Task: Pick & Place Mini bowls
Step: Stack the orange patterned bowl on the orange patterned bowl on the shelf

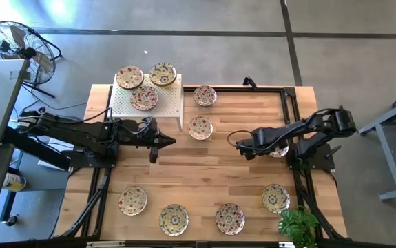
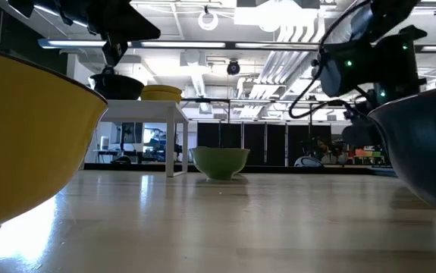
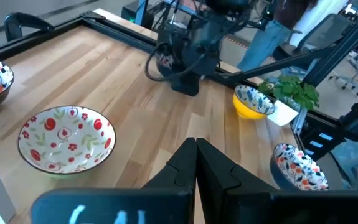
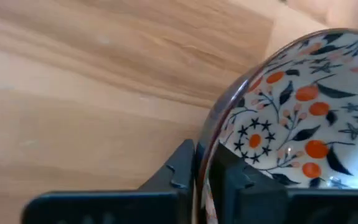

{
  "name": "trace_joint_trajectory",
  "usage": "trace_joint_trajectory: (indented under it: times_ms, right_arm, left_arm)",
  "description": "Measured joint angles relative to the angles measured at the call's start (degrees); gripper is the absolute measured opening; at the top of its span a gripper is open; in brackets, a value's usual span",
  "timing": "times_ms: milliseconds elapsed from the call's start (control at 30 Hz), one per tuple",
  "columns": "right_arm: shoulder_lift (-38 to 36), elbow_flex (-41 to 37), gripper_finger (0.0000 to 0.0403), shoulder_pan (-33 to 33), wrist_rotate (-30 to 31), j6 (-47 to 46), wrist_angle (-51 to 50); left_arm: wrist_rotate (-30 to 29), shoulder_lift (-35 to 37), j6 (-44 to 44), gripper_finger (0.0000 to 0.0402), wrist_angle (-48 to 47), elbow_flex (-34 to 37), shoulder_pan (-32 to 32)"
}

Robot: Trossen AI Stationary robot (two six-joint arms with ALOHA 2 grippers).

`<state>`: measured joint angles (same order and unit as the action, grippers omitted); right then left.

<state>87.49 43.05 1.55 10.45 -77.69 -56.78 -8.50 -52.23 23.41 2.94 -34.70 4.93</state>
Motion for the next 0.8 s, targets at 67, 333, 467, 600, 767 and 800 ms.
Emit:
trace_joint_trajectory:
  times_ms: [67,333,467,600,767,800]
  right_arm:
    - [0.0,3.5,0.0010,1.2,1.7,3.6,-1.7]
    - [1.9,17.7,0.0013,7.6,6.4,33.8,10.9]
    - [7.4,23.1,0.0011,12.8,7.6,53.2,18.0]
    - [16.0,28.7,0.0014,14.9,7.6,69.2,22.7]
    - [27.5,37.6,0.0013,14.1,8.5,83.4,23.7]
    - [29.5,39.5,0.0013,14.0,8.8,85.8,23.7]
  left_arm:
    - [-0.4,0.6,0.6,0.0000,0.0,0.0,0.0]
    - [-3.9,5.0,0.3,0.0000,-0.2,0.0,0.0]
    - [-4.2,7.0,0.5,0.0000,-3.0,0.0,0.0]
    - [-3.9,7.2,1.4,0.0000,-5.6,0.0,0.0]
    - [-2.2,7.2,2.7,0.0000,-7.2,0.0,0.0]
    - [-1.9,7.2,3.1,0.0000,-7.5,0.0,0.0]
